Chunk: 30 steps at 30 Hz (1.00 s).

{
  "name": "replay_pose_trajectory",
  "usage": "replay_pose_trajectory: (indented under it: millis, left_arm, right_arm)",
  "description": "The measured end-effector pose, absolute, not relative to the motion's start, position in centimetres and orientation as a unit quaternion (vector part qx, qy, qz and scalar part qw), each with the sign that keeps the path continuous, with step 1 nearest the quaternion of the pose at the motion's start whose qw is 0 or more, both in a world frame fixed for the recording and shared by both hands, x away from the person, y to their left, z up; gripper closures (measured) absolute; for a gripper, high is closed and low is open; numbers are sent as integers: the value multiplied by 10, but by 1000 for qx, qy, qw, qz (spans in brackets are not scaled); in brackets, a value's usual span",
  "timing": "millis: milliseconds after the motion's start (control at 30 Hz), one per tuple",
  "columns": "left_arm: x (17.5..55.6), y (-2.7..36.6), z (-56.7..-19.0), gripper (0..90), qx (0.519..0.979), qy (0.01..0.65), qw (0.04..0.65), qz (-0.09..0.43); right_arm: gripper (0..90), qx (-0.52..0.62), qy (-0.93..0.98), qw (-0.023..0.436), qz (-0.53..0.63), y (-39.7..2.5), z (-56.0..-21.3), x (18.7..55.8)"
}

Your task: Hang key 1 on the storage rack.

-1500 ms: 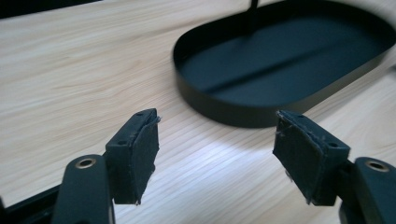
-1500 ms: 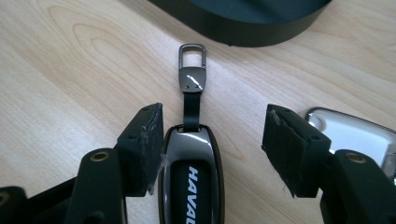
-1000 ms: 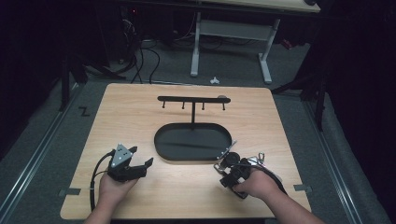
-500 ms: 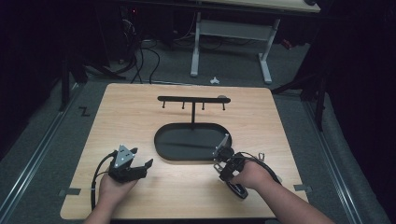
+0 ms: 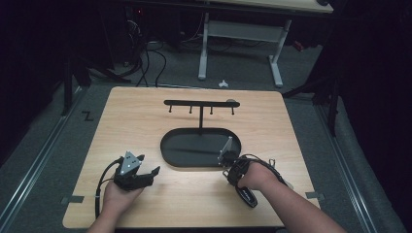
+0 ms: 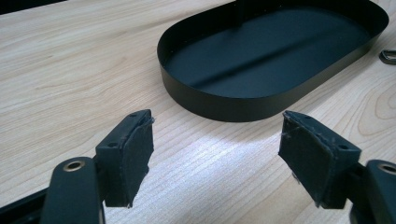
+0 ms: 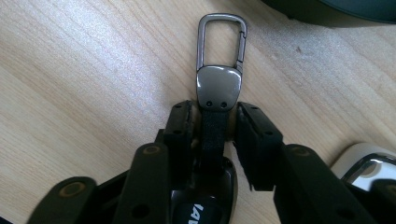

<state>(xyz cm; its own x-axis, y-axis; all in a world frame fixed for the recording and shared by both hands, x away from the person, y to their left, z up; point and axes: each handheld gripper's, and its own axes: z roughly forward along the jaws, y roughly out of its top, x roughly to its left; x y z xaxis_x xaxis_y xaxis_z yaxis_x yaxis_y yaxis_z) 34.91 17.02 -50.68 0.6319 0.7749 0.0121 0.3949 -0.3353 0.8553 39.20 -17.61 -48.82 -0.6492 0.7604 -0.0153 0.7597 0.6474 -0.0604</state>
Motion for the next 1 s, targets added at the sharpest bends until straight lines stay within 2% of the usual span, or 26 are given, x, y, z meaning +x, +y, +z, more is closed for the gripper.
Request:
replay_pose_trajectory:
  millis: [33,267,1000]
  left_arm:
    - [349,170,-507,265,788,371,441,215]
    - [349,170,-506,266,789,370,441,216]
    - [349,168,-506,277,794,365,434,218]
  right_arm:
    - [738,-415,-910,7,28,-177,-488,391]
    - [790,-412,-911,7,27,-182,-488,390]
    - [805,-403,-915,-13,4,-184,-487,379]
